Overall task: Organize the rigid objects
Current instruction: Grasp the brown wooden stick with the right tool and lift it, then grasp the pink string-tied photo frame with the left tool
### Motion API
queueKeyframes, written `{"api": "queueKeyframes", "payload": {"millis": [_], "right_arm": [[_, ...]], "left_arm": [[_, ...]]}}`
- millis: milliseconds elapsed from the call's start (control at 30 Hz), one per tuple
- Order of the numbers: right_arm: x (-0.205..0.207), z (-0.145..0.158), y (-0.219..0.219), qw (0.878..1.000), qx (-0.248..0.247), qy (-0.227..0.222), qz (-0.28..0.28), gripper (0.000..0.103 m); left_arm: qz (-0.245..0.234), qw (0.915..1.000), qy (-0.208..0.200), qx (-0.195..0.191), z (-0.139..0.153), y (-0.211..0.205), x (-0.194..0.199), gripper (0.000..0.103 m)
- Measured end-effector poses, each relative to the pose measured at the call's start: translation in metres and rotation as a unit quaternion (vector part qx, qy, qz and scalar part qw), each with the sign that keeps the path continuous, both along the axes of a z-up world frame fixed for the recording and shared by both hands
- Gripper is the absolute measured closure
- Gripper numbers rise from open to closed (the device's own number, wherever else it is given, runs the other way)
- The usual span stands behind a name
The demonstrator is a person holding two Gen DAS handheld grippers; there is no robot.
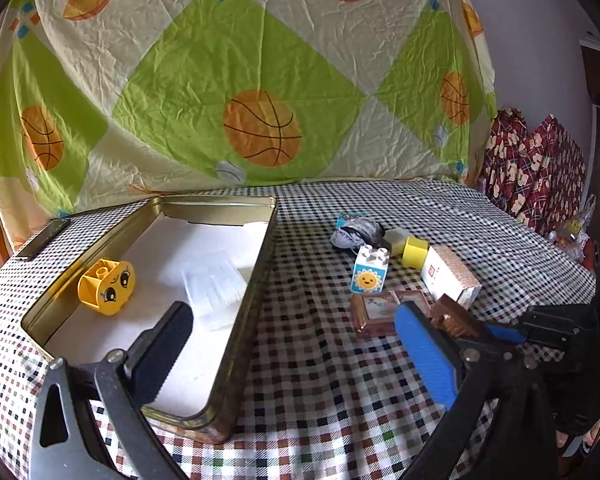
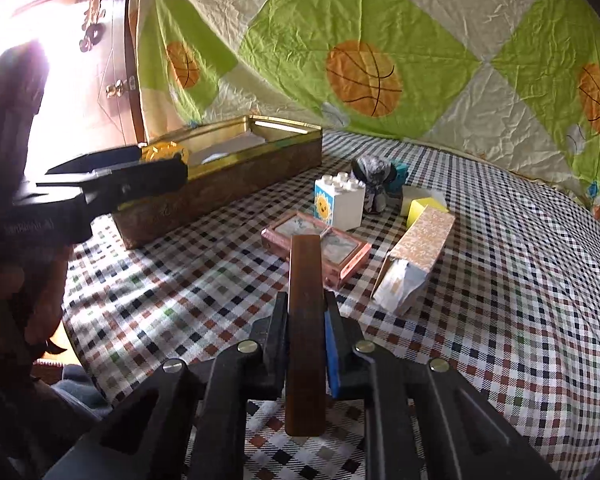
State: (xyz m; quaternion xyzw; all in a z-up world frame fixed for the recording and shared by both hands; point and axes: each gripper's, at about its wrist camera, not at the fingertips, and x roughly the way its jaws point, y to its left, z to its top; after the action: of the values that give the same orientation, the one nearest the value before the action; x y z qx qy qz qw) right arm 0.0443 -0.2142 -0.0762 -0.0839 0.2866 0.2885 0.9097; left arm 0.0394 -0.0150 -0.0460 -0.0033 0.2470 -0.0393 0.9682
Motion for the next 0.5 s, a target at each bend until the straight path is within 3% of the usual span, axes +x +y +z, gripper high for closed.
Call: {"api": "queueKeyframes", "payload": {"millis": [233, 500], "right_arm": [[-0.001, 0.024, -0.008, 0.993, 0.023, -0.069, -0.092, 0.086], [0.025, 0.028, -0.026, 0.981, 0.035, -0.071, -0.178, 0.086]], "left_arm": [[-0.029, 0.9992, 0.026, -0.001, -0.003, -0.025, 0.017, 0.000], [-0.059, 0.9952, 0.076, 0.020, -0.012, -0.062, 0.047, 0.000]]}}
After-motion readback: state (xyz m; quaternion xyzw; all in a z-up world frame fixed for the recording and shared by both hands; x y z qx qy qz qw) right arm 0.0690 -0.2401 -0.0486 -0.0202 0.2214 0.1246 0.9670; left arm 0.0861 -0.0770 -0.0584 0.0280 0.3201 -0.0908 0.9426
